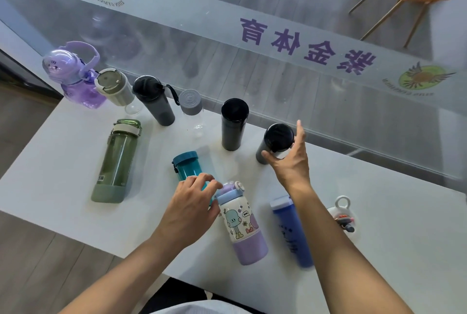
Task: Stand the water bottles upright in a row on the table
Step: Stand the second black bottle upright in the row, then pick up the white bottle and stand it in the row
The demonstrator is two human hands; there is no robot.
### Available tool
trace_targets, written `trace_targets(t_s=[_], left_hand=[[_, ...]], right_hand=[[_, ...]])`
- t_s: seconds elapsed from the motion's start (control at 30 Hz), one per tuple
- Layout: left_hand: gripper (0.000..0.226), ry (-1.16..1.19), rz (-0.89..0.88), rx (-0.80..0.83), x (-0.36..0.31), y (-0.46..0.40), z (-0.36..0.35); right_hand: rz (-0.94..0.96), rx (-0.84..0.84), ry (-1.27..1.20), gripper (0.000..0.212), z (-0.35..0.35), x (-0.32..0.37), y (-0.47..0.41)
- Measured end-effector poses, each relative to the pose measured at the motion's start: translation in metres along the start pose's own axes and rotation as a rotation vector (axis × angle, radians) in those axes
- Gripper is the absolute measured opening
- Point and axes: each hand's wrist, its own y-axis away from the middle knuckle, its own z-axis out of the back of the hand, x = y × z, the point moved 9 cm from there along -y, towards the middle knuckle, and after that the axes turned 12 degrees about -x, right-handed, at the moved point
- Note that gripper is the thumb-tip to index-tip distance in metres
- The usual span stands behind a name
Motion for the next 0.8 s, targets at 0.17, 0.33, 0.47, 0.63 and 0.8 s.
trace_targets(t_s=[0.17, 0.33, 0.47, 0.63, 0.8], left_hand=[[0.026, 0.027, -0.062, 0.020, -0.009, -0.001, -0.003], [0.031, 0.090, -0.162, 0.060, -0.031, 0.002, -0.012], [0.031, 0.129, -0.262, 0.107, -0.051, 0.004, -0.030], [0.030, 0.124, -0.373, 0.156, -0.096, 0.009, -0.052], [0.038, 0.039, -0.377, 0.254, -0.131, 0.001, -0.081]], right_hand=[[0.039, -0.087, 0.056, 0.102, 0.035, 0.003, 0.023], [0.069, -0.250, 0.132, 0.072, 0.088, -0.001, 0.066], [0.030, -0.337, 0.213, 0.063, 0.125, -0.022, 0.103], [-0.018, -0.444, 0.291, 0.057, 0.170, -0.056, 0.132], [-0.105, -0.315, 0.433, 0.093, 0.175, -0.101, 0.133]])
